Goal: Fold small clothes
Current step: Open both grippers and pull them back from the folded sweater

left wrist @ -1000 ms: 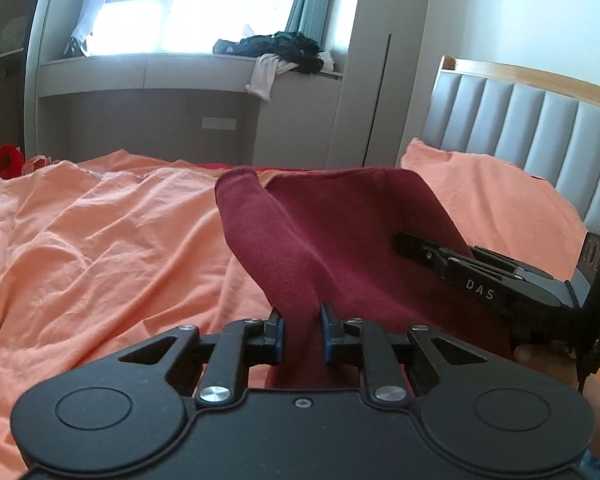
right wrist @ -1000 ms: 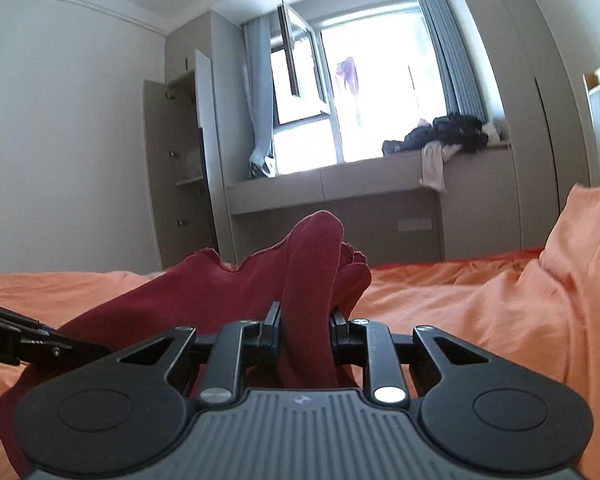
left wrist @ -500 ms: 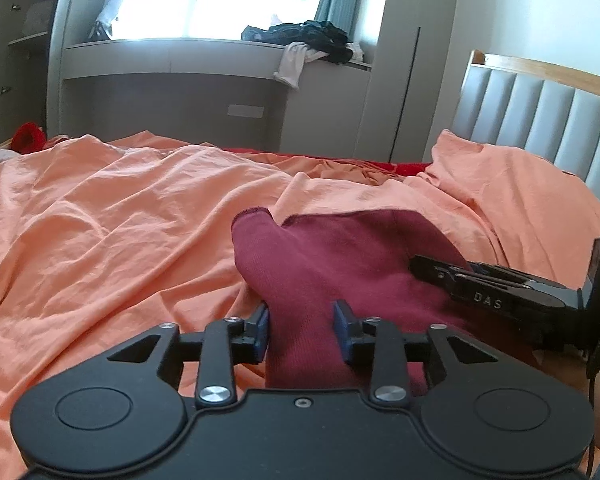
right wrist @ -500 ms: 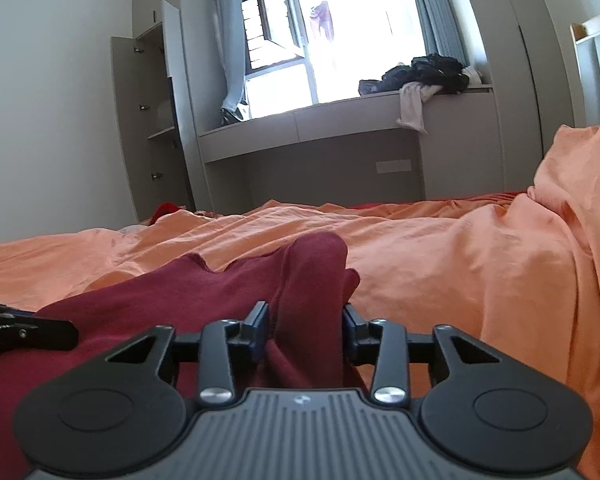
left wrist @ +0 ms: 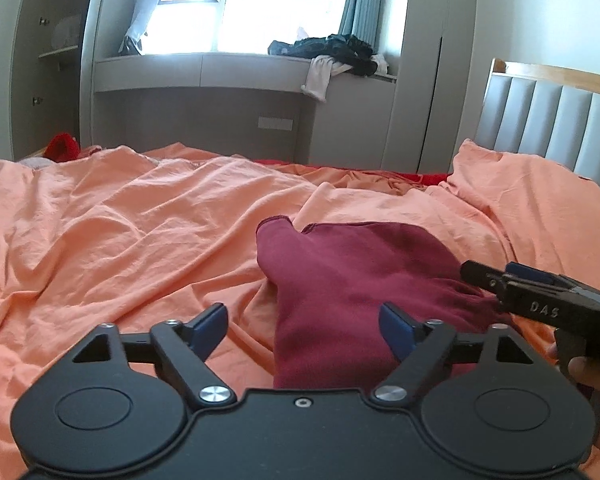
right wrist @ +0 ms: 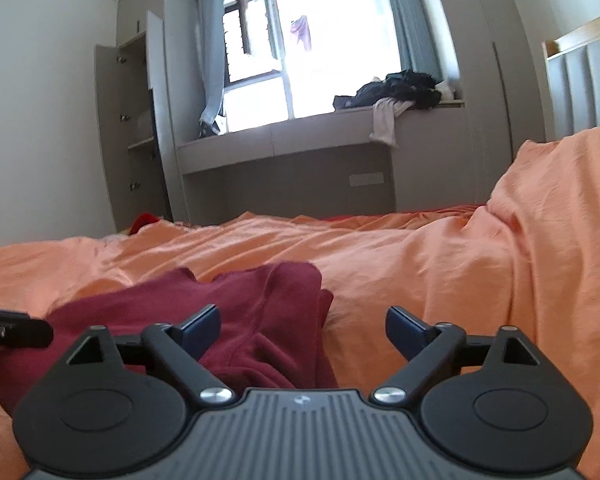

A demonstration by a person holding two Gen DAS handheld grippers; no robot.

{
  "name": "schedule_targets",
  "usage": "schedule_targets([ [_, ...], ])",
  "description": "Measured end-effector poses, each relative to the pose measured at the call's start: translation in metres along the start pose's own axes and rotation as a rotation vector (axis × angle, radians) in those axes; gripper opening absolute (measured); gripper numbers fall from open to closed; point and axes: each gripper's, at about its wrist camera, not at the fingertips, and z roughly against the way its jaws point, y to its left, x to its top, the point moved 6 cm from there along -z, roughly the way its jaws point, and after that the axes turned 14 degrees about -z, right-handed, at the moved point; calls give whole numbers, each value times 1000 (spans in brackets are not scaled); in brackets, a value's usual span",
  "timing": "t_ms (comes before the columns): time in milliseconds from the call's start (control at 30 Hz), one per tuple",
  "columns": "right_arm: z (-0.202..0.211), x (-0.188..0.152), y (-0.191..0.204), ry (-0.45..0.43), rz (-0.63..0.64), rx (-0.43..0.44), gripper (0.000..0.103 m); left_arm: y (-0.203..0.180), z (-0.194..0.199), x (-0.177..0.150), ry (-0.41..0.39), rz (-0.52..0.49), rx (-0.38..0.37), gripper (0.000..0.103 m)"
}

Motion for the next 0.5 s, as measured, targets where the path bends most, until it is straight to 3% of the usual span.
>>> schedule_targets([
  [233,48,7,8,-80,-29,13,103,-14,39,3,-57,-41,40,102],
  [500,109,-8,26,-159,-28,31,103,-28,87,-5,-136,-54,80,102],
])
